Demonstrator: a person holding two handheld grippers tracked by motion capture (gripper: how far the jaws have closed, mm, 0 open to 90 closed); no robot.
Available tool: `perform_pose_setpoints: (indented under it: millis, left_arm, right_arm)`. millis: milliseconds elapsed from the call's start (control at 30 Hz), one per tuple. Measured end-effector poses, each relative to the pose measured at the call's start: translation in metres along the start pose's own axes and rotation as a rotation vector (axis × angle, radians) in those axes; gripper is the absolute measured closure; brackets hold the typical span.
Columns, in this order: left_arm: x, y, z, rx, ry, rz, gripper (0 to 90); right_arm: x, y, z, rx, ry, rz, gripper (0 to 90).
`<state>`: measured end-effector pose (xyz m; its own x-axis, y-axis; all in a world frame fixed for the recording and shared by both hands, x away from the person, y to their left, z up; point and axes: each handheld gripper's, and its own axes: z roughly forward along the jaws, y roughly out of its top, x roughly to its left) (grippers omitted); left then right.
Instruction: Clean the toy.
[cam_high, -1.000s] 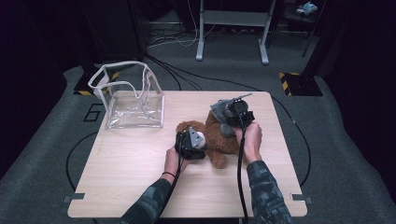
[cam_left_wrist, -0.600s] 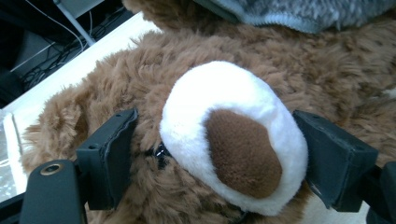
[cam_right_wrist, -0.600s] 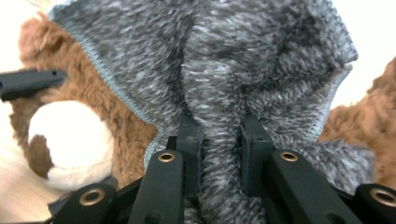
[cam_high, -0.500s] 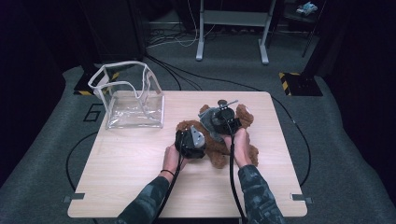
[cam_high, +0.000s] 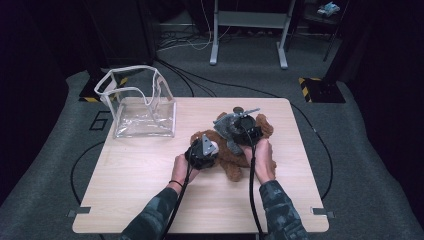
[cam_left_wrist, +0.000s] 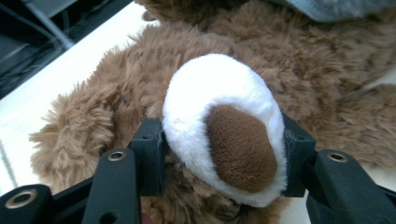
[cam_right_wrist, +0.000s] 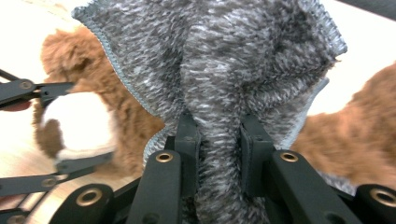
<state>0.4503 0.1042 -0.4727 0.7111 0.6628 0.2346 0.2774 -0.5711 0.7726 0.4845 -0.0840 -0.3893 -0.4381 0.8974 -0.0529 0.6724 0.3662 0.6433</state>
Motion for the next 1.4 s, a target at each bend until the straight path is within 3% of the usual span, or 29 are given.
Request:
perform_pose_setpoints:
  millis: [67,133,200,267,367,500,567,633,700,900,1067,1167,1233,1400]
  left_arm:
    - [0.004,-0.001,-0.006,-0.011,-0.049,-0.008,48.3]
    - [0.009,-0.001,-0.012,0.010,-0.103,-0.012,48.1]
    - [0.011,-0.002,-0.015,0.020,-0.130,-0.020,47.6]
    - [0.012,-0.003,-0.016,0.034,-0.146,-0.031,46.8]
    - [0.012,-0.002,-0.014,0.043,-0.139,-0.058,45.5]
    - [0.012,0.000,-0.011,0.058,-0.122,-0.067,43.7]
    - [0.012,0.000,-0.010,0.061,-0.118,-0.068,42.4]
    - [0.011,0.000,-0.010,0.056,-0.104,-0.073,40.0]
    - [0.008,0.001,-0.009,0.035,-0.063,-0.086,35.1]
    - [0.003,0.005,-0.015,-0.023,-0.011,-0.100,25.0]
    - [0.006,0.005,-0.011,-0.010,-0.020,-0.157,24.1]
    - [0.004,0.005,-0.005,0.005,-0.014,-0.177,21.5]
    - [0.001,0.004,-0.001,0.012,0.003,-0.181,20.0]
    - [-0.003,0.006,0.005,0.054,0.012,-0.148,16.6]
  right_arm:
    - [-0.002,0.001,-0.004,-0.011,-0.008,0.006,72.8]
    - [-0.003,0.002,-0.006,-0.018,0.012,0.024,72.6]
    - [0.000,0.002,-0.003,0.000,0.042,0.009,72.6]
    - [0.003,0.000,0.004,0.031,0.039,-0.014,72.9]
    - [-0.003,-0.001,0.009,0.038,0.022,0.023,73.4]
    - [-0.020,-0.003,0.012,0.052,-0.077,0.025,73.6]
    - [-0.032,-0.006,0.012,0.063,-0.101,0.065,73.7]
    - [-0.045,-0.010,0.013,0.074,-0.132,0.094,73.7]
    - [-0.052,-0.014,0.013,0.079,-0.156,0.110,73.7]
    - [-0.050,-0.015,0.005,0.068,-0.160,0.109,73.5]
    - [-0.033,-0.008,-0.005,0.002,-0.107,0.067,73.3]
    - [-0.018,-0.006,-0.002,-0.001,-0.053,0.035,73.2]
    - [-0.015,-0.006,0.002,0.007,-0.057,0.014,73.2]
    - [-0.034,-0.014,0.007,0.033,-0.075,0.062,73.0]
